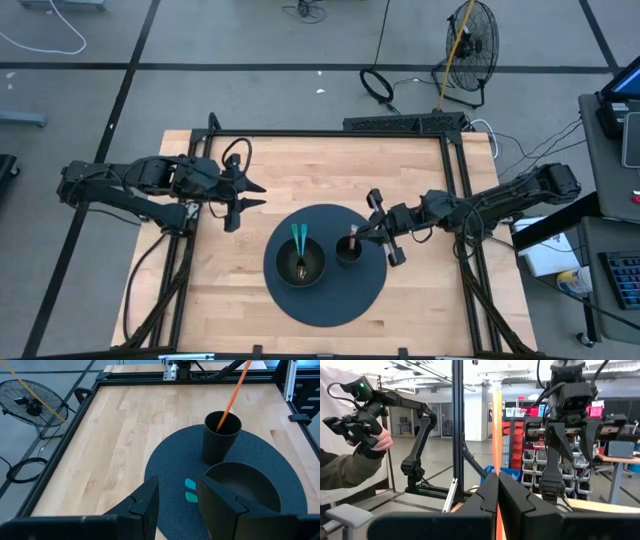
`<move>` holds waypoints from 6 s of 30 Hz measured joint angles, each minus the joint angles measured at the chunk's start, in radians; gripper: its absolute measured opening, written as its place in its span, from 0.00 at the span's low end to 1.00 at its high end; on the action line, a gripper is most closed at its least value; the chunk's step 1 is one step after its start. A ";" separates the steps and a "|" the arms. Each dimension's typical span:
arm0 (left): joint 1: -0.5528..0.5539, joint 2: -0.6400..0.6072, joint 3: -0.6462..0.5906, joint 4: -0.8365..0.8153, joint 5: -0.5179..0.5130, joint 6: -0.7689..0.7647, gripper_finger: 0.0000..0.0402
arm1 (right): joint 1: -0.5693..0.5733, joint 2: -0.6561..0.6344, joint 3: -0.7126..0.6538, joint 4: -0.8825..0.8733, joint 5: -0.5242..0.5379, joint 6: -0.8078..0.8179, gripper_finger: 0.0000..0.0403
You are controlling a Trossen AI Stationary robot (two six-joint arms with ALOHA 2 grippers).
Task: Pick & Place Utensil
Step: Put the orange straw into the black cup, then return to home position
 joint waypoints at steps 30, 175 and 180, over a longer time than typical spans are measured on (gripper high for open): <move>0.000 0.000 0.000 0.001 -0.001 -0.007 0.34 | -0.005 0.000 -0.011 -0.004 0.057 0.051 0.26; 0.101 -0.609 -1.066 1.074 0.113 0.052 0.34 | -0.271 -1.138 -0.650 -0.696 0.132 0.091 0.17; 0.101 -0.611 -1.062 1.069 0.106 0.057 0.34 | -0.271 -1.138 -0.651 -0.720 0.131 0.091 0.16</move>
